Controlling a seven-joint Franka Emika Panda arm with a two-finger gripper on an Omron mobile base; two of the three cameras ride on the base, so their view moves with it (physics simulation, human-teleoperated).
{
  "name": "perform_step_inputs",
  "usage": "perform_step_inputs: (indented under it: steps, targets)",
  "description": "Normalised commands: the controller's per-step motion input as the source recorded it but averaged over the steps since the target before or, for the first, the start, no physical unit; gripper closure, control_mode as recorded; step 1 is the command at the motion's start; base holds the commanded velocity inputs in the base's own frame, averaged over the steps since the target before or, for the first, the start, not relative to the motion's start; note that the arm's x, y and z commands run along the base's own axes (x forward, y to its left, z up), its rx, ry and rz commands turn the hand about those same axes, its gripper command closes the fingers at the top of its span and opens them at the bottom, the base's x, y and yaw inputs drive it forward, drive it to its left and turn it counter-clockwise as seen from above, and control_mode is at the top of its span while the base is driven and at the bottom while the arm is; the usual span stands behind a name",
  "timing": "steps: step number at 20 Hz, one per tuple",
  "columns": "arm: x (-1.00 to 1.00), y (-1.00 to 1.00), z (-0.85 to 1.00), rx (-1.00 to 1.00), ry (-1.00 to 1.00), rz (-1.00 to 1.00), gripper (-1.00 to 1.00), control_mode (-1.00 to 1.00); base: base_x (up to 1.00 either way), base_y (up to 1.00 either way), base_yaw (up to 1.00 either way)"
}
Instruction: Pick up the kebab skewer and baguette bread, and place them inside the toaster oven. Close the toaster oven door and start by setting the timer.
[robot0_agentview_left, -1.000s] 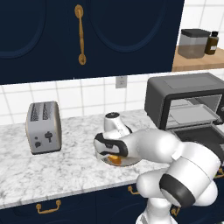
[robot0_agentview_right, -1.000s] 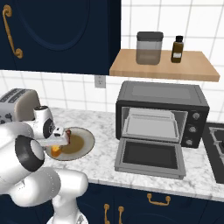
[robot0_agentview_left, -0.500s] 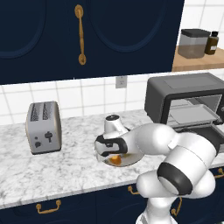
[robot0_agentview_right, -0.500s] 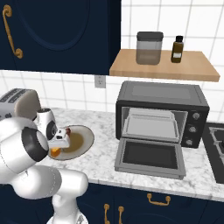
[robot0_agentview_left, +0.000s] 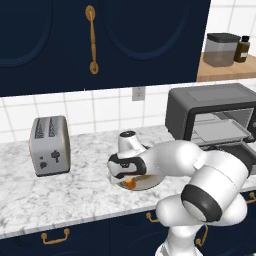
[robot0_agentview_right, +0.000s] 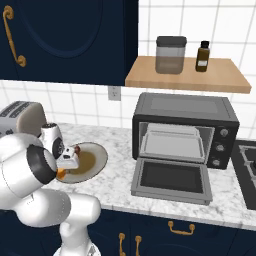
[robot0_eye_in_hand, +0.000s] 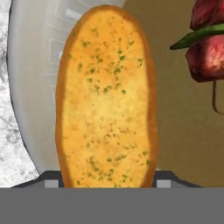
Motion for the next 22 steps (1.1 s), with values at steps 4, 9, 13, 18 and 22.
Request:
perform_step_inputs:
  steps: [4, 9, 13, 18, 22]
  targets:
    - [-0.22, -0.23, 0.41, 0.05, 0.00, 0.00, 1.00, -1.00, 0.00, 0.00, 0.00]
    - [-0.40, -0.54, 0.95, 0.09, -0.06, 0.00, 1.00, -1.00, 0.00, 0.00, 0.00]
    - [-0.26, -0.93, 1.00, 0.05, -0.08, 0.00, 1.00, -1.00, 0.00, 0.00, 0.00]
    - [-0.20, -1.00, 0.83, 0.00, -0.14, 0.00, 1.00, -1.00, 0.00, 0.00, 0.00]
    - [0.00, -1.00, 0.59, 0.00, -0.08, -0.02, 1.00, -1.00, 0.00, 0.00, 0.00]
